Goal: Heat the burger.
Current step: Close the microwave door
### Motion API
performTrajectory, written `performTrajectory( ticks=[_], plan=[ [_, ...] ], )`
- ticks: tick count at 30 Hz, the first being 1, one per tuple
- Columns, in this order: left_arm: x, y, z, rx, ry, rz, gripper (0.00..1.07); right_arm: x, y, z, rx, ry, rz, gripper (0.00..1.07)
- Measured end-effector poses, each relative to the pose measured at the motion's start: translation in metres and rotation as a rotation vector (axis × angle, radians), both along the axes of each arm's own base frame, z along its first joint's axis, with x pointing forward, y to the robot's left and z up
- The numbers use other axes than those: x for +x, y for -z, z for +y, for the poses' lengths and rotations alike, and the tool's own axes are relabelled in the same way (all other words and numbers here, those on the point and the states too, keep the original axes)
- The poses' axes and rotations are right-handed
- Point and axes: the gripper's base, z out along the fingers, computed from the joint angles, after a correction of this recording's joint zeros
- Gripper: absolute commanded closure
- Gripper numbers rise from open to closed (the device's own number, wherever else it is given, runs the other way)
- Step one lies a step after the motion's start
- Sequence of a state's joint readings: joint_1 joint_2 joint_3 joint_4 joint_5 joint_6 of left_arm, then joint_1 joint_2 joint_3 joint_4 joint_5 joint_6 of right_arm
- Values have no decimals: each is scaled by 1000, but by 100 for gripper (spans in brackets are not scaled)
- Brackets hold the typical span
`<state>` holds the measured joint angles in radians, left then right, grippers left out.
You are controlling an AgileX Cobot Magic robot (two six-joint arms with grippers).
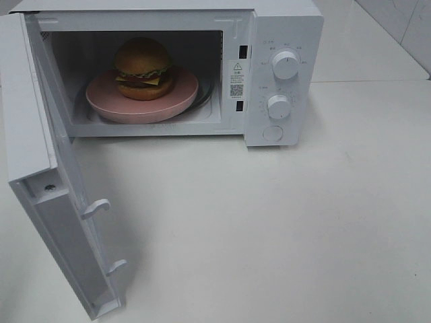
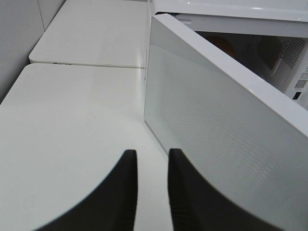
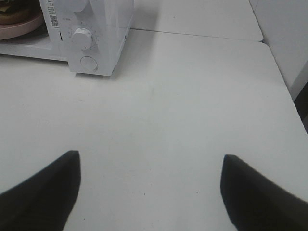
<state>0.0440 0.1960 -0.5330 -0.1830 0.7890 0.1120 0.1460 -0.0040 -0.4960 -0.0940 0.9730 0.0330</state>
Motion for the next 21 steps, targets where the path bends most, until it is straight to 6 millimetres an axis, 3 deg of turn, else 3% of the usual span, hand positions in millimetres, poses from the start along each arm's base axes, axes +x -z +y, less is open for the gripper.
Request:
performTrajectory(
  ticks=[5, 11, 16, 21],
  plan=[
    [26, -7, 3, -3, -28, -37, 107, 0, 0, 0, 0, 0, 0, 32],
    [42, -6, 6, -5, -48, -69, 107, 0, 0, 0, 0, 0, 0, 32],
    [71, 16, 9, -11, -73, -18, 107, 0, 0, 0, 0, 0, 0, 32],
    [86, 33, 12, -23, -103, -39, 107, 0, 0, 0, 0, 0, 0, 32]
  ],
)
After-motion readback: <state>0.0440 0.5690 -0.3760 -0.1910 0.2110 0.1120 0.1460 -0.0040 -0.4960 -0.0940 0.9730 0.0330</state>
